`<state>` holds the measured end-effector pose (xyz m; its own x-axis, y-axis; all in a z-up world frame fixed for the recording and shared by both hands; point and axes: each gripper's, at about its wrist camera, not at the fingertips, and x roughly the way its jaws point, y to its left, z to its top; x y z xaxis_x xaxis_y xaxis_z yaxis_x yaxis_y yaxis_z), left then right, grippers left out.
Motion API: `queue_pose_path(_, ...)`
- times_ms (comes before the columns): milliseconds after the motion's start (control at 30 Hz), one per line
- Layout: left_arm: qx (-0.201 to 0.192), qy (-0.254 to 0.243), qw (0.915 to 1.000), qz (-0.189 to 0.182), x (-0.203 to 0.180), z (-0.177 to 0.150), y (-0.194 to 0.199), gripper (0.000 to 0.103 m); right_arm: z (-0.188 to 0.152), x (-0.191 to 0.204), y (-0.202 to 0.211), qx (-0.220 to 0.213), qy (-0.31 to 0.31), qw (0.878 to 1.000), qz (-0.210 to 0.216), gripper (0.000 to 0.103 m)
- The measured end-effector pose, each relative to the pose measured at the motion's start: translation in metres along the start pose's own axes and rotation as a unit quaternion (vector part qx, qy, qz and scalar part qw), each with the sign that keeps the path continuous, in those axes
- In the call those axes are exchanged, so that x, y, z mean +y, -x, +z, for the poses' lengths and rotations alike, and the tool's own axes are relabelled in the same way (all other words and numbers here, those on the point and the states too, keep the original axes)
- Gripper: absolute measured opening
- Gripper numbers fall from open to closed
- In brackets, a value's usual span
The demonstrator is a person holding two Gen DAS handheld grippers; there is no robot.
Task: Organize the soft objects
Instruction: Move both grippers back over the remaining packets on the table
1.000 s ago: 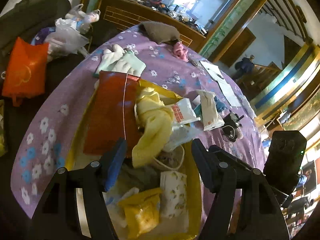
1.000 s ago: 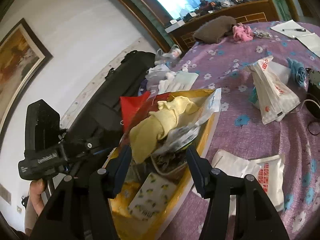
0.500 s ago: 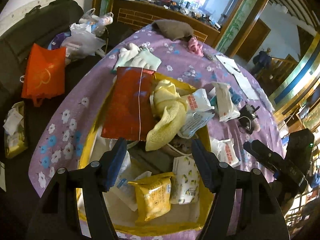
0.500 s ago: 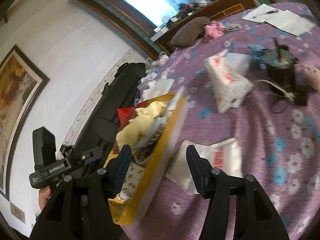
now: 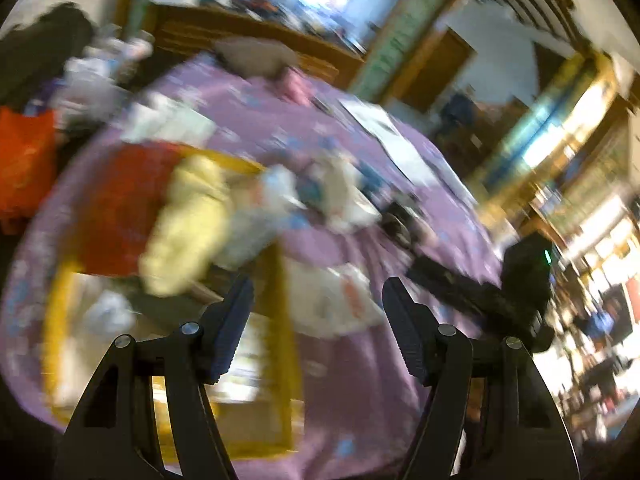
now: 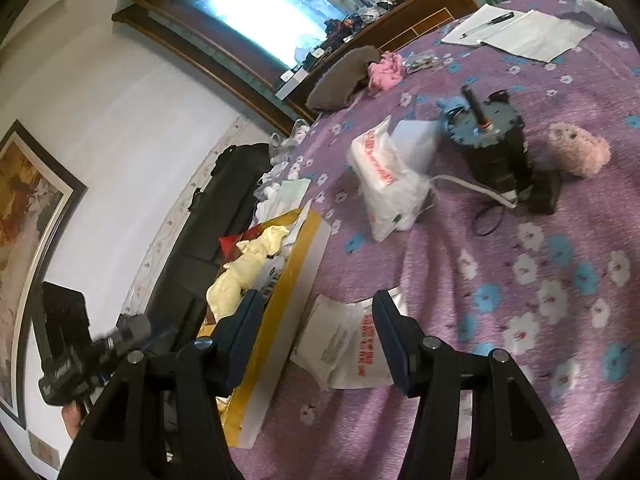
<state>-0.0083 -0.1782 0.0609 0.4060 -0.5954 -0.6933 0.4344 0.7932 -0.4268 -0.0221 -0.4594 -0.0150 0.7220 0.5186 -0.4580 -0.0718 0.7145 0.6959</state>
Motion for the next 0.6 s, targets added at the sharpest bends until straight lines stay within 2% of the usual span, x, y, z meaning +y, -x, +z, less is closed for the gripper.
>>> queue_pose_path(100, 0.044, -0.011, 0.9986, -0.026, -0.016, -0.005, -0.024, 0.068, 0.006, -0.012, 0.005, -0.002, -0.006, 1.000, -0.012, 0.057)
queue_pose_path(167, 0.057, -0.024, 0.9976, -0.032, -0.025, -0.008, -0.037, 0.068, 0.009, -0.019, 0.008, -0.004, -0.009, 1.000, -0.017, 0.057)
queue_pose_path(600, 0.112, -0.032, 0.9930, -0.022, -0.032, -0.017, -0.079, 0.068, 0.010, -0.064, 0.006, -0.018, -0.053, 0.998, -0.040, 0.057)
